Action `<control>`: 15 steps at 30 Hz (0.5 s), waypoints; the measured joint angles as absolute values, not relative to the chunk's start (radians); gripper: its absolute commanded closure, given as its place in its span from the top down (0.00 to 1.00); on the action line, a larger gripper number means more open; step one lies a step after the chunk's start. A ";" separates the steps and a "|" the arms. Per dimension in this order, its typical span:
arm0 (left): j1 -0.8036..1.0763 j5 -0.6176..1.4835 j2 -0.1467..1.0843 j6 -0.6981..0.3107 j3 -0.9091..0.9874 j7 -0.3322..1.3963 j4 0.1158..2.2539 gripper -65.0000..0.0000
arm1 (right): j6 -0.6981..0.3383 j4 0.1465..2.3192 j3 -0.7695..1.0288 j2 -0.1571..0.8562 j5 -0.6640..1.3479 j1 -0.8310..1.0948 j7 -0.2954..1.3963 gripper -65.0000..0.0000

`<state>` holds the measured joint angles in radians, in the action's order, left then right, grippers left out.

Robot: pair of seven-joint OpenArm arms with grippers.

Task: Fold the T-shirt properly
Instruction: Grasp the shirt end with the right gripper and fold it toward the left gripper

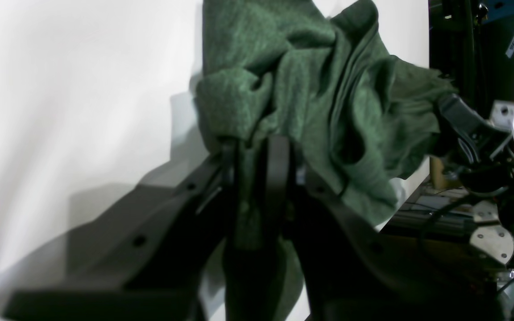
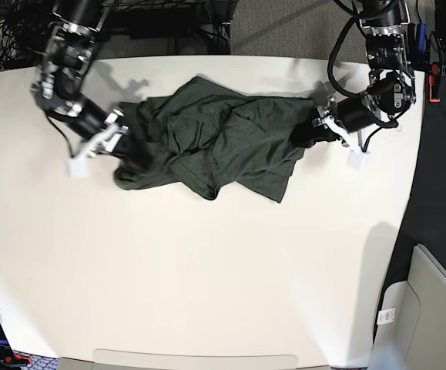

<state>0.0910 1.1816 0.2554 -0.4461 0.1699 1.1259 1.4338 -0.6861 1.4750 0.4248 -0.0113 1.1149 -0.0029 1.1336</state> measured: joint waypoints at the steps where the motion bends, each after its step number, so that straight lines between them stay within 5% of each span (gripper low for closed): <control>1: 0.091 1.183 0.256 -0.446 0.170 1.124 1.426 0.00 | -0.685 1.465 0.400 -0.042 1.115 -0.021 1.130 0.04; 15: 0.078 1.198 0.260 -0.462 0.173 1.117 1.361 0.00 | -0.686 1.338 0.140 -0.158 1.118 -0.158 1.131 0.04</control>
<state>0.0776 1.1976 0.2604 -0.4618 0.1730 1.1172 1.3609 -0.6861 1.3384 0.1402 -0.1581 1.1179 -0.1581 1.1309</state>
